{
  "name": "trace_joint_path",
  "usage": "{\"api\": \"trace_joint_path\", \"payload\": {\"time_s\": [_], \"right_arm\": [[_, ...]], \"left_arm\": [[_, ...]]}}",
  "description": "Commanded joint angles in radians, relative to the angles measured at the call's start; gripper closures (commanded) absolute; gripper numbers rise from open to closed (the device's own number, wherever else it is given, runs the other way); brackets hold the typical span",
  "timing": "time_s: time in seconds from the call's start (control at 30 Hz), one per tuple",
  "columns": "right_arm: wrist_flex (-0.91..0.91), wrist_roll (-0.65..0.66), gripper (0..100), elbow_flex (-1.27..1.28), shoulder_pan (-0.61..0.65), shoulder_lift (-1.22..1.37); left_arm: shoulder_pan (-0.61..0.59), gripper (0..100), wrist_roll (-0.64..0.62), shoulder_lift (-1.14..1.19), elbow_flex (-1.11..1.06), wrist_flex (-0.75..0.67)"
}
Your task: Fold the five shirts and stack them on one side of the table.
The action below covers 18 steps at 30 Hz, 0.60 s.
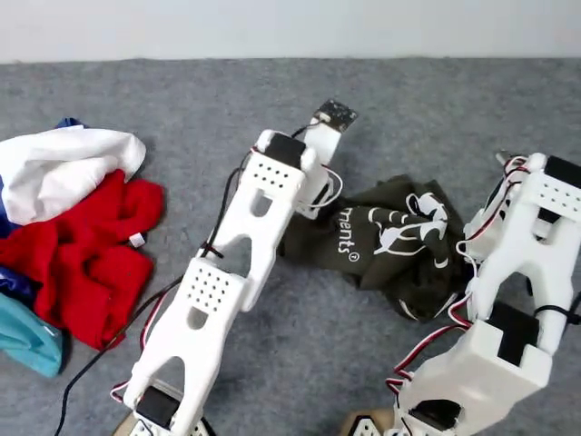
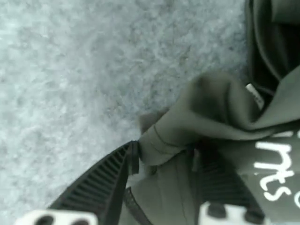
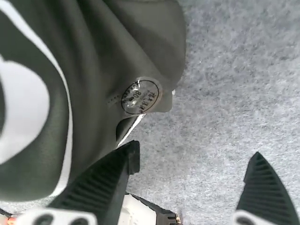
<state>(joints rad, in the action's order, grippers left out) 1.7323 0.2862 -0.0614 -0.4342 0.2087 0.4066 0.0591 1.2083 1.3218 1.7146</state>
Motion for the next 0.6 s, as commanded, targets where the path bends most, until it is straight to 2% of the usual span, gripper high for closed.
{"api": "trace_joint_path", "payload": {"time_s": [0.0, 0.2, 0.4, 0.57], "right_arm": [[-0.004, -0.011, 64.1, 0.002, 0.008, -0.007], [-0.004, -0.011, 64.1, 0.002, 0.008, -0.007], [-0.004, -0.011, 64.1, 0.017, 0.008, -0.007], [-0.035, -0.006, 64.1, 0.089, 0.005, -0.007]], "left_arm": [[0.029, 81, -0.009, 0.031, 0.107, 0.014], [0.051, 99, -0.008, 0.069, 0.248, -0.017], [0.034, 99, -0.002, 0.046, 0.371, 0.005], [-0.025, 99, -0.002, -0.143, 0.351, 0.031]]}}
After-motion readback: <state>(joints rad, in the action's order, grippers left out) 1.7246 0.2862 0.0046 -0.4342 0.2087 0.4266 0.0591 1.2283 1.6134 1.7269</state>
